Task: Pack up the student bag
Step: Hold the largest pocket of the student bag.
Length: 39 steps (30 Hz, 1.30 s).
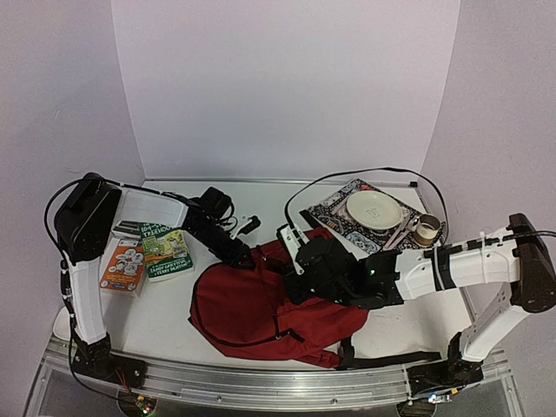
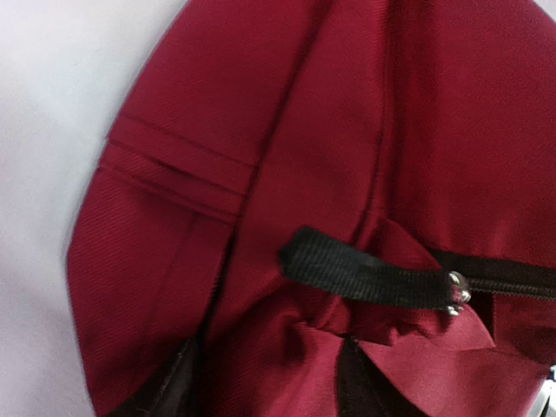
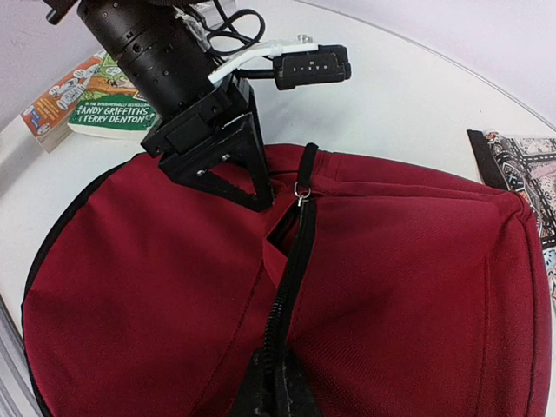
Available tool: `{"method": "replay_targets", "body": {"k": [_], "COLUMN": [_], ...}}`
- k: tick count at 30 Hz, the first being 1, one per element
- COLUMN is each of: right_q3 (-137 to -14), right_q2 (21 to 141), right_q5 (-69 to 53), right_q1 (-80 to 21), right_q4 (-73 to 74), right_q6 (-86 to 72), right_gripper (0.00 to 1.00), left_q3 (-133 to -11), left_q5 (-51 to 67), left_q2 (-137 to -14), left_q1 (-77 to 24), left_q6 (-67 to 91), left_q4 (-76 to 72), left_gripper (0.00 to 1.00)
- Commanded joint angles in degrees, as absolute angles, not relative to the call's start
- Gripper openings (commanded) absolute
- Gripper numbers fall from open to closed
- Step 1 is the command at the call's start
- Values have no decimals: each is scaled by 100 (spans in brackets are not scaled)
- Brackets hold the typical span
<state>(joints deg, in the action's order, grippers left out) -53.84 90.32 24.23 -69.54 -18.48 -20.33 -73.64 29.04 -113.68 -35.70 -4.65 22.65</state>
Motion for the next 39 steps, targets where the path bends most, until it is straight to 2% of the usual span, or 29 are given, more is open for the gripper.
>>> {"method": "replay_targets", "body": {"k": [1,5,7,16,22,25,33,39], "right_q3": [-5513,-5401,-5316,-5450,-5874,-6086,-6857,-7297], "right_q2": [9036,8994,8959,9019,8964,8916,9069,9390], "right_q5": [2461,2711,2818,2780,2526,2574,1711,1129], "right_q1": [-6996,-6996,-6996,-6995,-6996,-6974,-6328,-5618], "right_q4": [-2028,-2005,-1945,-1105,-718,-631,-572,-600], "right_q6": [-1960,-1989,-2025,-2305,-2280,-2131,-2458,-3232], "right_gripper": [0,0,0,10,28,34,44,46], "left_q3": [-7593,-7552,-7515,-7505,-7433,-7406,-7449,-7441], "left_q5": [3458,3487,3359,2738,3015,3080,3267,3388], "left_q2": [-11369,-11208,-11023,-9880,-9536,-9376,-9114,-9039], "left_q1": [-3573,-3568,-3568,-3569,-3569,-3569,-3568,-3570], "left_q6": [-673,-653,-599,-92,23,142,202,224], "left_q4": [2430,2433,2432,2328,2262,2227,2203,2172], "left_gripper": [40,8,0,0,0,0,0,0]}}
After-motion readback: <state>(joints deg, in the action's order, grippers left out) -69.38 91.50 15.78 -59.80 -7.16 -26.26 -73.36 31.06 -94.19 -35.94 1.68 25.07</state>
